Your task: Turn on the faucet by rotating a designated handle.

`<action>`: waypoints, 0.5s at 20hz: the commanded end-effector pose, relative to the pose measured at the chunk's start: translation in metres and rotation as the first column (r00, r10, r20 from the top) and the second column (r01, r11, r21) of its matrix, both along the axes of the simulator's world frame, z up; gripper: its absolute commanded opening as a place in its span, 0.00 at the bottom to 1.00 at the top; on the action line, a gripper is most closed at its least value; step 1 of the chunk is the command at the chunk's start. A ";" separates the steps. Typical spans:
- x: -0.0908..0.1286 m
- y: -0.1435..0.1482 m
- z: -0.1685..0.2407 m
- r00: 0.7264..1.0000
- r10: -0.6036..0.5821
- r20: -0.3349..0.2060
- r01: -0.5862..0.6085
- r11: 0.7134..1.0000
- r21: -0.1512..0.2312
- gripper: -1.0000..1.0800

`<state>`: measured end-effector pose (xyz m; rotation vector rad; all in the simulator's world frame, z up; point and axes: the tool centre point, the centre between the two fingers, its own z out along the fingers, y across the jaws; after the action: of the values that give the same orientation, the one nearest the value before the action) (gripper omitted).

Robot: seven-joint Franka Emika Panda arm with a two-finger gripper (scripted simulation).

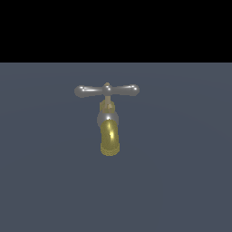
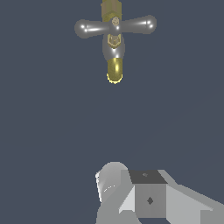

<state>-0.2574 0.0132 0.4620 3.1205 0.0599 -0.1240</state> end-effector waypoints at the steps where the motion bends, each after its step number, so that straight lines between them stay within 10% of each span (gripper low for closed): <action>1: 0.000 0.000 0.000 1.000 0.000 0.000 0.000 1.000 0.000 0.00; 10: 0.002 -0.007 -0.008 0.999 0.046 0.001 -0.046 0.999 0.002 0.00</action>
<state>-0.2557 0.0082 0.4566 3.1194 0.1127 -0.1219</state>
